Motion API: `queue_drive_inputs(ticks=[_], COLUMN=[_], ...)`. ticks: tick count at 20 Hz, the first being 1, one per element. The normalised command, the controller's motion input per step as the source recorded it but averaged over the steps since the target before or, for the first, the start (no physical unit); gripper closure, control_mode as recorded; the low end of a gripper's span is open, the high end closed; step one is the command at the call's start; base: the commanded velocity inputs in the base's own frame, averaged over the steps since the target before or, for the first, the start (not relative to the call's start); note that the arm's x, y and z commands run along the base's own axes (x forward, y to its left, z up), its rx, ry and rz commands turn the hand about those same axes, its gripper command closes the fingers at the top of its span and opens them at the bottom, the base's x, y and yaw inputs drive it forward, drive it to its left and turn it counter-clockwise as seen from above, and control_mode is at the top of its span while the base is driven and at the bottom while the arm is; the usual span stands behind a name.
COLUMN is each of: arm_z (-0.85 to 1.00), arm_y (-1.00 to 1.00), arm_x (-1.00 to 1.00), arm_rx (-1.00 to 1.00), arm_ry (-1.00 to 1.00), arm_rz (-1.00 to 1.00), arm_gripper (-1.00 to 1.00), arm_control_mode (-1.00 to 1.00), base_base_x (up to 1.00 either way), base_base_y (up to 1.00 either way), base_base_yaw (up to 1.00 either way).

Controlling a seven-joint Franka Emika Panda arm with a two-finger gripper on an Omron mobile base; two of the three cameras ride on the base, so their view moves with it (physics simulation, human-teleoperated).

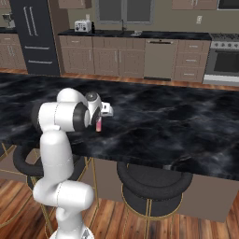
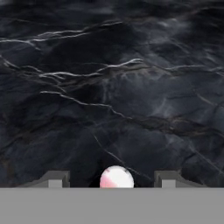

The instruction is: Place the large bottle from the dining counter next to the other large bottle outside the sink, and place the small bottle from the dining counter next to the other small bottle inside the sink.

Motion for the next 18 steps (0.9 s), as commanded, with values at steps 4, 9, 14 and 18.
queue_drive_inputs(ticks=[4,9,14,18], arm_z=[0.0,0.0,0.03,0.25], arm_y=[0.0,0.0,0.0,0.0], arm_x=[0.01,0.0,-0.02,-0.2], arm_rx=[0.0,0.0,0.01,0.02], arm_ry=[-0.01,-0.04,-0.07,-0.11], arm_rz=[0.0,0.0,0.0,0.0], arm_gripper=[1.0,1.0,1.0,1.0], arm_control_mode=[-1.0,-1.0,-1.0,-1.0], base_base_x=[0.0,0.0,0.0,0.0], base_base_y=[0.0,0.0,0.0,0.0], base_base_yaw=[0.0,0.0,0.0,0.0])
